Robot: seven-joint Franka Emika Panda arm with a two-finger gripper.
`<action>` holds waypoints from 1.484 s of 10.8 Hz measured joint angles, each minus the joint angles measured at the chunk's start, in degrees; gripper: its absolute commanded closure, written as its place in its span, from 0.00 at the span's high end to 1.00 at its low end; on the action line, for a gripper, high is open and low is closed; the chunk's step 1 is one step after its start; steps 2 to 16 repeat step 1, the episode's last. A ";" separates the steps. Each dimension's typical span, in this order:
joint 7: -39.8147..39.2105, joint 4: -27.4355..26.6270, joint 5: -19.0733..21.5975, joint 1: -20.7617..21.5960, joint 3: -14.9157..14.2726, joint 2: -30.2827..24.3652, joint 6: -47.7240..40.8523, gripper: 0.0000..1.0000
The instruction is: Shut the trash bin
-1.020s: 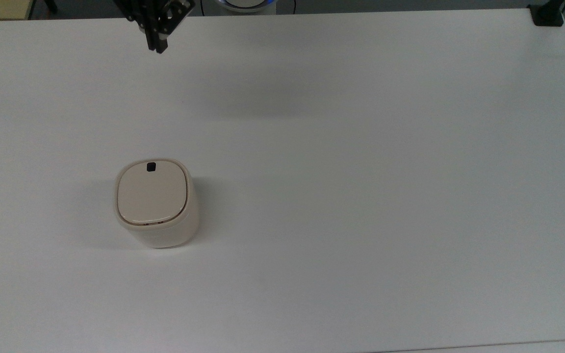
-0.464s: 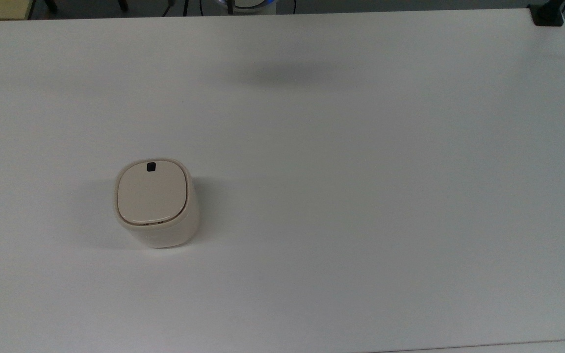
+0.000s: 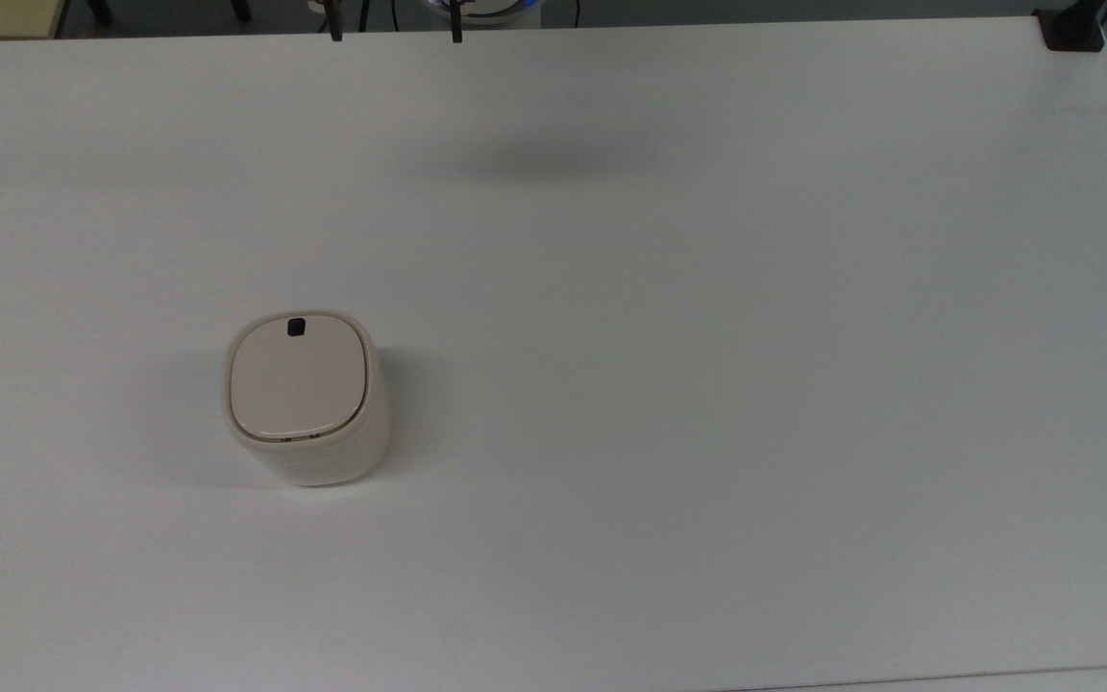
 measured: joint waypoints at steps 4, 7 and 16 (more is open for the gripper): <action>-0.33 0.08 0.72 -0.43 0.00 0.00 0.04 1.00; -0.33 0.08 0.72 -0.43 0.00 0.00 0.04 1.00; -0.33 0.08 0.72 -0.43 0.00 0.00 0.04 1.00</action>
